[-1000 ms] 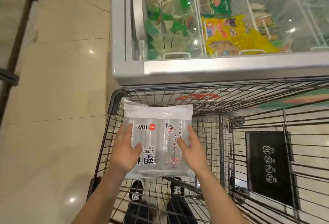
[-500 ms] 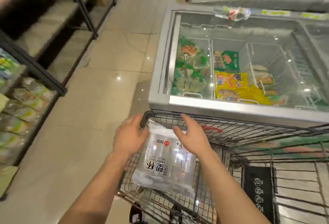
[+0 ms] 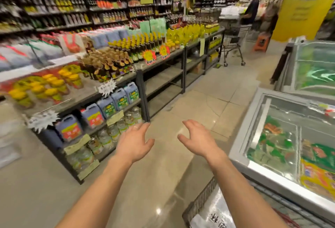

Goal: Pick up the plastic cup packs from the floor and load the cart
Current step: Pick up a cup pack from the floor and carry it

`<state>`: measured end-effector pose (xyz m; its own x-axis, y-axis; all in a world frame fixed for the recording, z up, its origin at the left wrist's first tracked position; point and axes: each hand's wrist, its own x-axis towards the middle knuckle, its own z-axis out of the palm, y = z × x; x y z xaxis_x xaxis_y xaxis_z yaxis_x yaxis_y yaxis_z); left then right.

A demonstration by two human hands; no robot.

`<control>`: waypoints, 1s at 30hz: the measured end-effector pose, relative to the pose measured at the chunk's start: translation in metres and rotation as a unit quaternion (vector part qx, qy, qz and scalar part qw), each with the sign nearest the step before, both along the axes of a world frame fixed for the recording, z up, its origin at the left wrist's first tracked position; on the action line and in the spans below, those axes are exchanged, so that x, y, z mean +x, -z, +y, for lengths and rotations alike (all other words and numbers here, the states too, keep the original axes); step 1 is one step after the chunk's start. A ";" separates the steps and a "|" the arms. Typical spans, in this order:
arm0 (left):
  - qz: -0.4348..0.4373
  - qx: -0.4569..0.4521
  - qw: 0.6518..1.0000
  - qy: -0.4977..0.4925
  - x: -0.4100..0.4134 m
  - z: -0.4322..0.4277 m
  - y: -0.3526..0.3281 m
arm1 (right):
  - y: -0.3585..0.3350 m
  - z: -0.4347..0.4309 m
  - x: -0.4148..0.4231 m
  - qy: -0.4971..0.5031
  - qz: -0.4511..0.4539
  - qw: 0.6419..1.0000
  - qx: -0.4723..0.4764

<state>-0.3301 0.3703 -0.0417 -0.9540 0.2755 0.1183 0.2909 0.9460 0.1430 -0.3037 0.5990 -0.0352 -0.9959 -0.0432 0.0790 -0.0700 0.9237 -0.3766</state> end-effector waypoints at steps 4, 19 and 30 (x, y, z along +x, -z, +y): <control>0.030 0.001 0.997 -0.076 0.029 -0.127 -0.022 | -0.030 -0.124 -0.007 -0.081 0.014 0.996 0.021; 0.017 0.031 0.931 -0.363 0.200 -0.531 -0.027 | -0.034 -0.576 0.027 -0.380 0.053 0.921 0.060; -0.017 0.031 0.874 -0.485 0.195 -0.724 0.019 | 0.008 -0.811 -0.033 -0.498 0.021 0.865 0.058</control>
<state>-0.1350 -0.3533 -0.0604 -0.7383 -0.6708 0.0705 -0.6492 0.7351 0.1953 -0.3364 -0.2125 -0.0430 -0.4573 -0.8878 0.0513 -0.8637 0.4297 -0.2635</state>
